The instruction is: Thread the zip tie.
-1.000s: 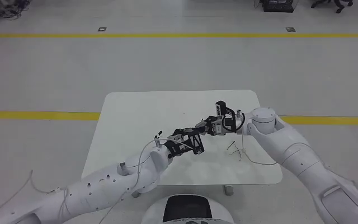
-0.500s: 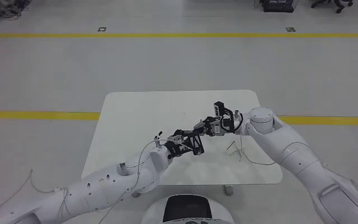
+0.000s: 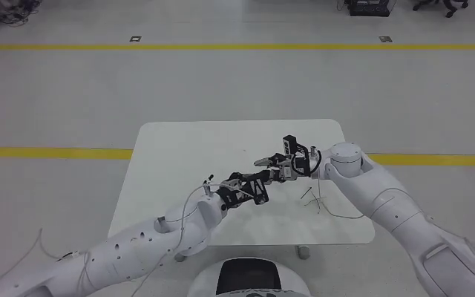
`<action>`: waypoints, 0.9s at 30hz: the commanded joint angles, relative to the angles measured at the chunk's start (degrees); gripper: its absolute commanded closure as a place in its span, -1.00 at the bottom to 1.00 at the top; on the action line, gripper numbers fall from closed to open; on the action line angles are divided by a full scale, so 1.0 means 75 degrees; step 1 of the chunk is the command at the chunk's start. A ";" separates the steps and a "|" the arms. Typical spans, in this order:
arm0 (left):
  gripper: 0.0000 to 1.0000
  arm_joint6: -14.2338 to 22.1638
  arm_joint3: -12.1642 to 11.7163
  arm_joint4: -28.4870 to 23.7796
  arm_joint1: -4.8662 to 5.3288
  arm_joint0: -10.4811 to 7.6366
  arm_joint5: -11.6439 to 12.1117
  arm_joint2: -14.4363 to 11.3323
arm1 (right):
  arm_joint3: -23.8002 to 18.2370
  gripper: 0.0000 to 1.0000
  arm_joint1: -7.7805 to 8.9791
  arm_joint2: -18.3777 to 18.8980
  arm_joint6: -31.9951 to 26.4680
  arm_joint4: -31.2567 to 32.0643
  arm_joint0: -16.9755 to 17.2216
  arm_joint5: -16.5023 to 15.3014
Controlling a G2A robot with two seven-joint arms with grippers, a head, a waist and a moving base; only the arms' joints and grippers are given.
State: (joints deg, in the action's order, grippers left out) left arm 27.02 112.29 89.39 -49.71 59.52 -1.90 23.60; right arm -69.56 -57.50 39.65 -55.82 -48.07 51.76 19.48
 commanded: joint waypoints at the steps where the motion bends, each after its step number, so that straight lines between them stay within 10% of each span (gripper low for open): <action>1: 1.00 0.0001 0.0000 -0.0045 -0.0003 0.0058 0.0011 0.0091 | 0.0004 -1.00 0.0000 0.0012 0.0013 0.0002 0.0001 0.0000; 27: 1.00 0.0034 -0.0179 -0.5201 0.0179 0.0981 0.0842 0.2281 | -0.1079 -1.00 0.0531 0.1572 0.0084 0.0768 0.0999 0.0000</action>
State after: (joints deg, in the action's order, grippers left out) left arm 27.48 111.18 52.44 -48.34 66.65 4.33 40.17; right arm -77.45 -53.63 51.15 -54.96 -42.72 59.08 19.49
